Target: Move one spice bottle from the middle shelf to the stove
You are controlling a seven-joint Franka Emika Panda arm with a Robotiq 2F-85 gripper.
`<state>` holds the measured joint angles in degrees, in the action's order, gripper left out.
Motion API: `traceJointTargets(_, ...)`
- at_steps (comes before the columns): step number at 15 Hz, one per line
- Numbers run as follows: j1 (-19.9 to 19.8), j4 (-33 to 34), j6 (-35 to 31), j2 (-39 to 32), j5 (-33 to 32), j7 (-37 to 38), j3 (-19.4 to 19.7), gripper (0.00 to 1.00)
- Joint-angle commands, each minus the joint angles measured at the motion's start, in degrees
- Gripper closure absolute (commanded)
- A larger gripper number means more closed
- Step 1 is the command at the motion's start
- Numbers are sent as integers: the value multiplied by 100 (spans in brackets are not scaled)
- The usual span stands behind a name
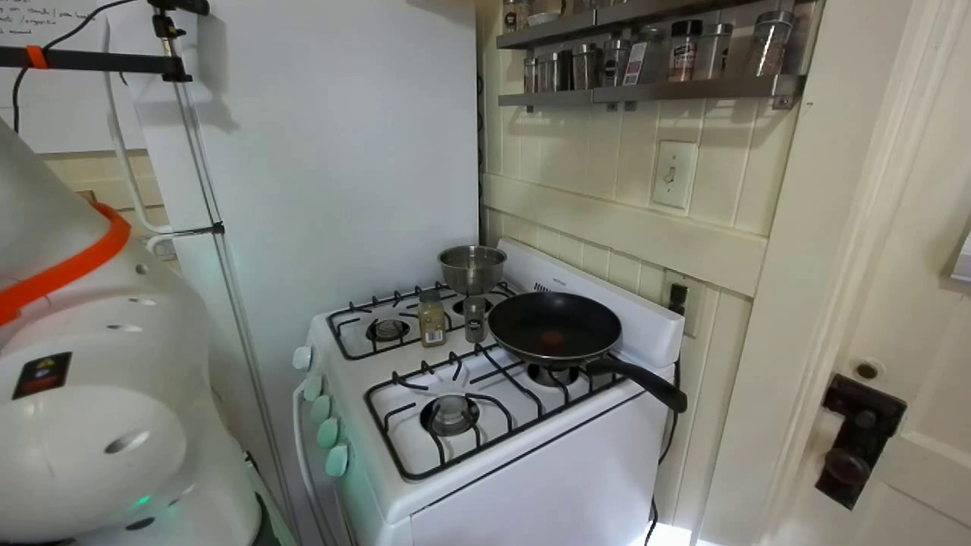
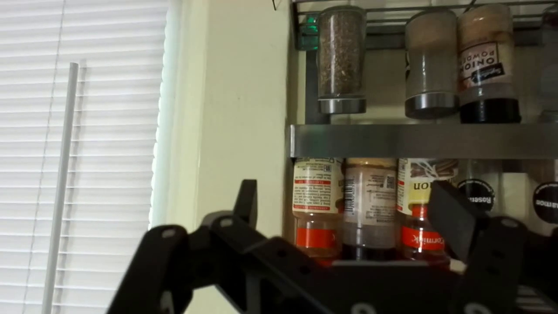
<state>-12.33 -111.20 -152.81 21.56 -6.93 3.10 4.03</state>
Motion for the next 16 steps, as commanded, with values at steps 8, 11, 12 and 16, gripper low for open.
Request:
traceJointTargets(8,777,195,-973,-328,635,-549,251,21)
traceJointTargets(11,870,211,-1293,-439,757,-667,340,30)
traceJointTargets(12,856,232,-1367,-475,755,-696,365,34)
traceJointTargets(16,826,291,-1475,-587,809,-803,522,42)
